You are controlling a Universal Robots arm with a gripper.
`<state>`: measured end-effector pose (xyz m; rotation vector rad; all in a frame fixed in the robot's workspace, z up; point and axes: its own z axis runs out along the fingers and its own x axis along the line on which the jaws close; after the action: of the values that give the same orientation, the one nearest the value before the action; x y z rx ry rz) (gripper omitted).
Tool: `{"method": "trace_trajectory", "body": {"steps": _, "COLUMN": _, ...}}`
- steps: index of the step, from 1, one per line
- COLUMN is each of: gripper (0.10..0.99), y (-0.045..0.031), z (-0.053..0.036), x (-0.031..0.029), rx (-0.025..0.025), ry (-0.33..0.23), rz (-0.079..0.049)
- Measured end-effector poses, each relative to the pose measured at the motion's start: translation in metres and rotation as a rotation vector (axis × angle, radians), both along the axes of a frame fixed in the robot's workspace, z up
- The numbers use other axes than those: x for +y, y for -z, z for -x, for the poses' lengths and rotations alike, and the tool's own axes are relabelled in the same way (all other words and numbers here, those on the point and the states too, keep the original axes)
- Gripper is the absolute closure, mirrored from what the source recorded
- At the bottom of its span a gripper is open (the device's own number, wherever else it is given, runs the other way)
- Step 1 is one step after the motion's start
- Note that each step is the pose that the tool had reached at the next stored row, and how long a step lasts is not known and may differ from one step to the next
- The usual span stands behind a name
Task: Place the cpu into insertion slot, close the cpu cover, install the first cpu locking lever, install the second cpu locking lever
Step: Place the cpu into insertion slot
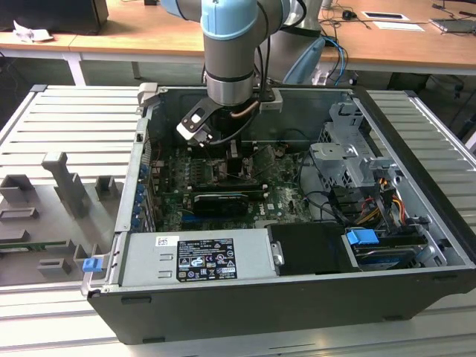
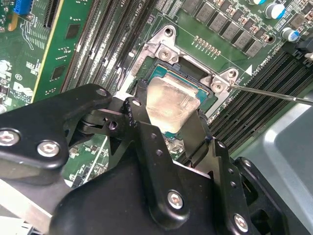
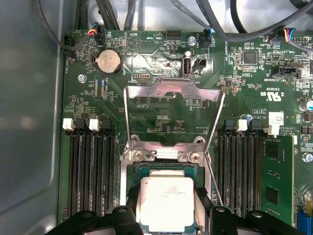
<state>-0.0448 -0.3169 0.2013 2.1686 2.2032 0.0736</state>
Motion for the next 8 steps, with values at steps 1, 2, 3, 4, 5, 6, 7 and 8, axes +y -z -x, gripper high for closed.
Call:
{"method": "trace_trajectory", "body": {"steps": 1, "gripper": 0.561, "y": 0.0000, "z": 0.0000, "x": 0.0000, "rx": 0.0000, "ry": 0.000, "rz": 0.000}}
{"method": "trace_trajectory", "body": {"steps": 2, "gripper": 0.561, "y": 0.0000, "z": 0.0000, "x": 0.0000, "rx": 0.0000, "ry": 0.000, "rz": 0.000}}
{"method": "trace_trajectory", "body": {"steps": 3, "gripper": 0.561, "y": 0.0001, "z": 0.0000, "x": 0.0000, "rx": -0.0001, "ry": 0.000, "rz": 0.000}}
{"method": "trace_trajectory", "body": {"steps": 4, "gripper": 0.549, "y": 0.0001, "z": 0.0000, "x": 0.0000, "rx": 0.0000, "ry": 0.000, "rz": 0.000}}
{"method": "trace_trajectory", "body": {"steps": 5, "gripper": 0.549, "y": 0.0001, "z": 0.0000, "x": 0.0000, "rx": -0.0001, "ry": 0.000, "rz": 0.000}}
{"method": "trace_trajectory", "body": {"steps": 6, "gripper": 0.482, "y": 0.0001, "z": -0.0001, "x": 0.0003, "rx": -0.0002, "ry": 0.000, "rz": 0.000}}
{"method": "trace_trajectory", "body": {"steps": 7, "gripper": 0.482, "y": 0.0001, "z": 0.0000, "x": 0.0007, "rx": 0.0000, "ry": 0.000, "rz": -0.001}}
{"method": "trace_trajectory", "body": {"steps": 8, "gripper": 0.482, "y": 0.0001, "z": 0.0000, "x": 0.0012, "rx": -0.0001, "ry": 0.000, "rz": -0.001}}
